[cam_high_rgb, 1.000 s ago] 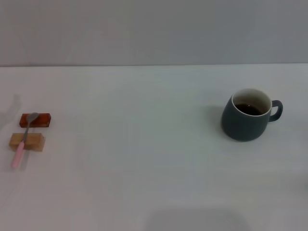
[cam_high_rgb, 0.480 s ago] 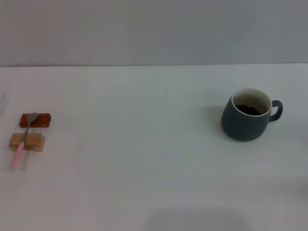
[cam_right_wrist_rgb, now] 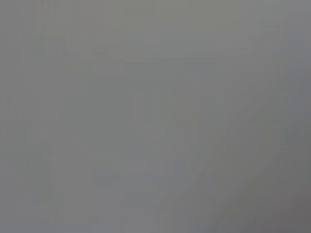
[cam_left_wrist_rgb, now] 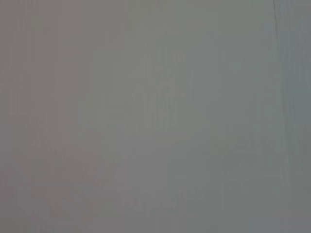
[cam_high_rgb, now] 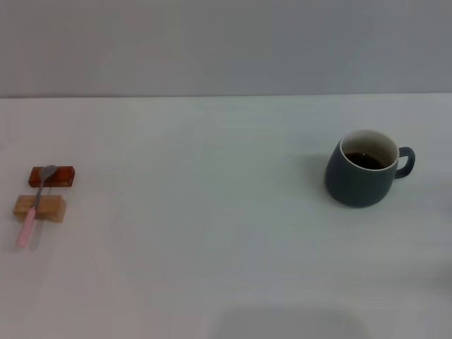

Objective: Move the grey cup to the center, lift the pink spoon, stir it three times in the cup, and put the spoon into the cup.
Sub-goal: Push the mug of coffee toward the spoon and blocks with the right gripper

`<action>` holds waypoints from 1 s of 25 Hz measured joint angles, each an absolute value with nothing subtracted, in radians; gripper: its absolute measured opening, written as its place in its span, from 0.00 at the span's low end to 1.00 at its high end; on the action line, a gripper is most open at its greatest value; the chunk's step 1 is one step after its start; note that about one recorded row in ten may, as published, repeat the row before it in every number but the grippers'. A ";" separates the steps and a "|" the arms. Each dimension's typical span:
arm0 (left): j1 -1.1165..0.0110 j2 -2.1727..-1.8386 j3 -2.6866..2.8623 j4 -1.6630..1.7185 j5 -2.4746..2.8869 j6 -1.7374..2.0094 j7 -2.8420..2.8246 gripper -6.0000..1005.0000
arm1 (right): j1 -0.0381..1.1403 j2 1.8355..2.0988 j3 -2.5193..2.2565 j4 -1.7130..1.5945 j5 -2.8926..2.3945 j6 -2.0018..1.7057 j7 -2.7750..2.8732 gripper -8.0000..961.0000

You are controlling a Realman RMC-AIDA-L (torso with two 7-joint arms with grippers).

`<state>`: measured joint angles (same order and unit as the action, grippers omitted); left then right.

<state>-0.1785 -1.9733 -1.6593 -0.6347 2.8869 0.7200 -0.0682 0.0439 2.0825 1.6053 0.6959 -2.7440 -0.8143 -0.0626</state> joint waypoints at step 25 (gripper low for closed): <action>-0.141 -1.988 -1.671 -0.676 2.887 0.679 -0.062 0.83 | 0.076 2.065 1.505 0.752 -2.803 -0.610 -0.055 0.01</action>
